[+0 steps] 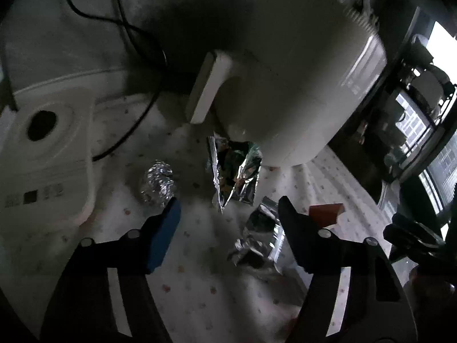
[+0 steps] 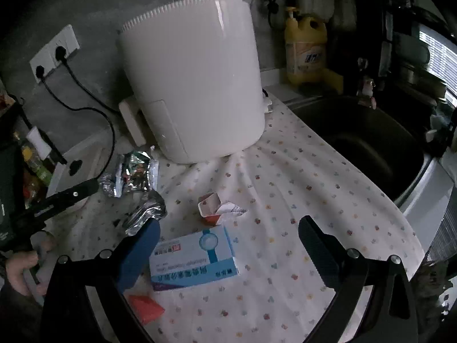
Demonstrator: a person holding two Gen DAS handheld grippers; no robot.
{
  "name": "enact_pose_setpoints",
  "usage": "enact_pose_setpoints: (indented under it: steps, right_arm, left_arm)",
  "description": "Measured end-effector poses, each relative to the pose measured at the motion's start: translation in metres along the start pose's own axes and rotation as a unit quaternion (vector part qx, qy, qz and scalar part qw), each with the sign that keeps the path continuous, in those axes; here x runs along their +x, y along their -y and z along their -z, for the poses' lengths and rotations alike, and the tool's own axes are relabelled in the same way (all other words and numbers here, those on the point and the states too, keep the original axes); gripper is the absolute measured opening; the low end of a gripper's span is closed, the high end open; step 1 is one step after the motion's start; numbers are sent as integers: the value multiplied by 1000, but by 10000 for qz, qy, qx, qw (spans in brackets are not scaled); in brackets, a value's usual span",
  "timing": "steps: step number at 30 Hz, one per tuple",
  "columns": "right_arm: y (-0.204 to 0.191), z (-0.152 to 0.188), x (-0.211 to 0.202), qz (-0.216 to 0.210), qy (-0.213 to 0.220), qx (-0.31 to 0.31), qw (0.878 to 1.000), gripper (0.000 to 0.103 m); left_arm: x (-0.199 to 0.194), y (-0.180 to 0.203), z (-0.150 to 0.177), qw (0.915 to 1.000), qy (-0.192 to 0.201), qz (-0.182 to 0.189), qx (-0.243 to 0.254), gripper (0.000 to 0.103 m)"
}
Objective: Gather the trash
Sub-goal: 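Grasp the foil snack bag with the left gripper while the right gripper grasps the red-white paper scrap, then carry the snack bag and paper scrap in both grippers over the bin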
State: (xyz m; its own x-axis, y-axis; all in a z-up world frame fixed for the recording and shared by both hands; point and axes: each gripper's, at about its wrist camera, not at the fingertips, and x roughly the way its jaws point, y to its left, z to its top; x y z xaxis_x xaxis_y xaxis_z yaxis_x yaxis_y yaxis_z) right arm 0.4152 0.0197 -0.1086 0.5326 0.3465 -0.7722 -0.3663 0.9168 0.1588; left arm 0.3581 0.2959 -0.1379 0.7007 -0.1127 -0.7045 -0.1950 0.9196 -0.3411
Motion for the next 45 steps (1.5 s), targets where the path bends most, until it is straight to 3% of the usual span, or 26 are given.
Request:
enact_pose_setpoints:
  steps: [9, 11, 14, 21, 23, 25, 28, 40, 45]
  right_arm:
    - [-13, -8, 35, 193, -313, -146, 9992, 93]
    - [-15, -10, 43, 201, -375, -149, 9990, 91]
    - [-16, -12, 53, 205, -456, -189, 9986, 83]
    - [-22, -19, 80, 163, -621, -253, 9976, 71]
    - [-23, -19, 86, 83, -681, -277, 9973, 61]
    - [-22, -18, 92, -78, -816, -281, 9962, 31]
    - [-21, -17, 86, -243, -700, -297, 9968, 22]
    - [-17, -20, 21, -782, -1, -436, 9960, 21]
    - [-13, -10, -9, -919, 107, -531, 9943, 21]
  left_arm:
    - [49, -10, -3, 9989, -395, 240, -117, 43]
    - [56, -9, -2, 9983, -452, 340, -130, 25]
    - [56, -8, -1, 9981, -414, 435, -108, 10]
    - [32, -12, -2, 9986, -200, 459, -150, 7]
    - [23, -12, -1, 9990, -142, 399, -149, 7]
    - [13, -11, 2, 9992, -78, 350, -172, 7]
    - [-4, -8, 8, 9996, 78, 226, -167, 7]
    - [-84, 0, 26, 9958, 755, -381, -343, 7]
    - [-111, 7, 39, 9934, 980, -443, -393, 7]
